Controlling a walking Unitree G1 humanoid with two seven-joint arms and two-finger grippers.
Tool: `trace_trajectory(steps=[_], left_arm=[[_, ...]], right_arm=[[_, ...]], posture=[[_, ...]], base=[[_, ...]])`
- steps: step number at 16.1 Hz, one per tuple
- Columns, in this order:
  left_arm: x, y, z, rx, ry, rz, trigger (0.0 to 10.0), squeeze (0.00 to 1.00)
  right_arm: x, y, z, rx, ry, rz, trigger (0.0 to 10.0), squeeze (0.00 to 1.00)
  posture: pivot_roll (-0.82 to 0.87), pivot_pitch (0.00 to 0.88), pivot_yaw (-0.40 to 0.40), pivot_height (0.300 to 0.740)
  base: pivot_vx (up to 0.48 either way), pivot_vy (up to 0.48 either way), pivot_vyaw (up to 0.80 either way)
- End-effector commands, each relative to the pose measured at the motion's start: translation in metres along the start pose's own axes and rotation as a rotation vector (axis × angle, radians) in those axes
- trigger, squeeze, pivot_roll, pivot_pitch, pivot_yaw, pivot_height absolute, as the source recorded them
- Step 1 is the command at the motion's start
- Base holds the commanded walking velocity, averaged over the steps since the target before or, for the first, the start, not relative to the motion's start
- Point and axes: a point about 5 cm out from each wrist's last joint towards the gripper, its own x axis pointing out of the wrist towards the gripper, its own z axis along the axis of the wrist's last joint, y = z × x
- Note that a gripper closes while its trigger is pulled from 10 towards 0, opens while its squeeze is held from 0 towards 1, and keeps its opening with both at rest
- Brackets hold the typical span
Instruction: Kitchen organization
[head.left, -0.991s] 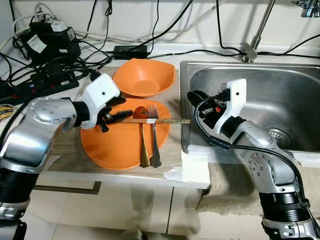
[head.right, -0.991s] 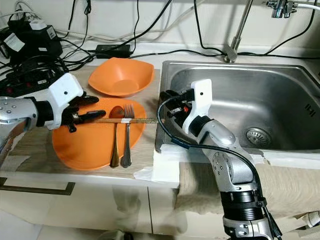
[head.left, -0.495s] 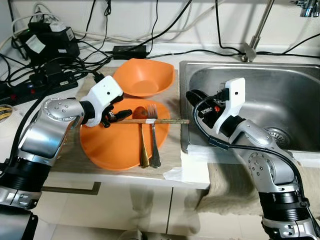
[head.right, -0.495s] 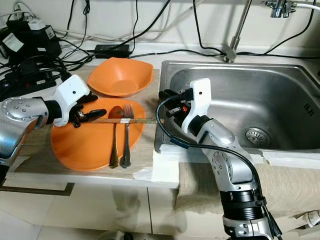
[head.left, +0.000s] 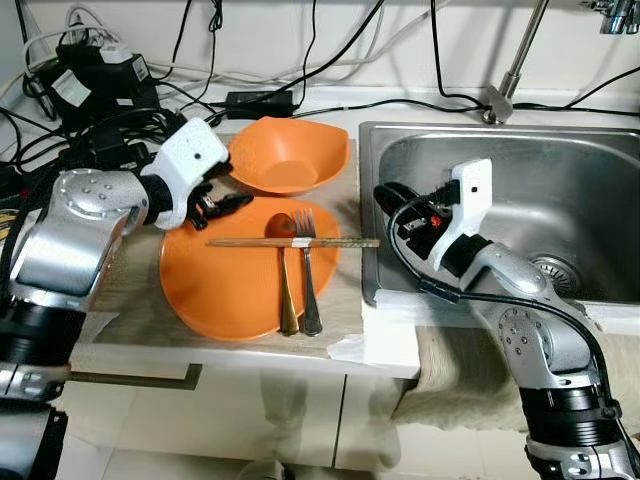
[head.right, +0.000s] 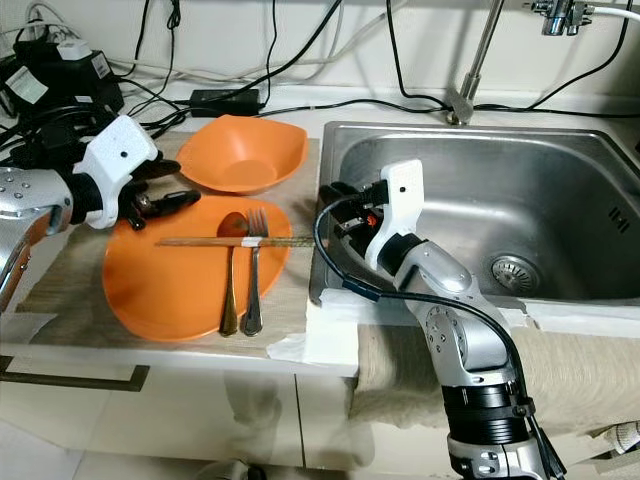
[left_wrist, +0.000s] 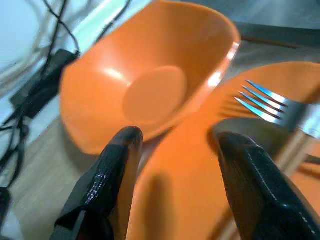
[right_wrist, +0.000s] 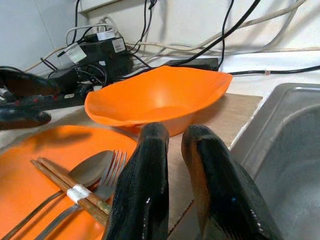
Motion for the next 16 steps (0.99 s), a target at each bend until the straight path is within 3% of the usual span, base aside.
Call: trace_trajectory(steps=[1,11,16], left_arm=[[-0.002,-0.004,-0.003,-0.007,0.014,-0.028,10.0,0.00],[-0.009,-0.020,0.004,-0.077,-0.033,-0.184,10.0,0.00],[-0.010,-0.017,0.007,-0.100,-0.053,-0.164,10.0,0.00]], right_arm=[[0.000,0.001,0.003,-0.007,0.000,0.008,10.0,0.00],[0.000,0.004,0.004,0.015,0.014,0.042,10.0,0.00],[-0.024,-0.008,0.020,-0.042,0.115,0.150,10.0,0.00]], posture=[[0.07,0.000,0.038,0.740],[0.08,0.000,0.039,0.740],[0.06,0.000,0.039,0.740]], base=[[0.000,0.000,0.00],[0.000,0.000,0.00],[0.000,0.000,0.00]])
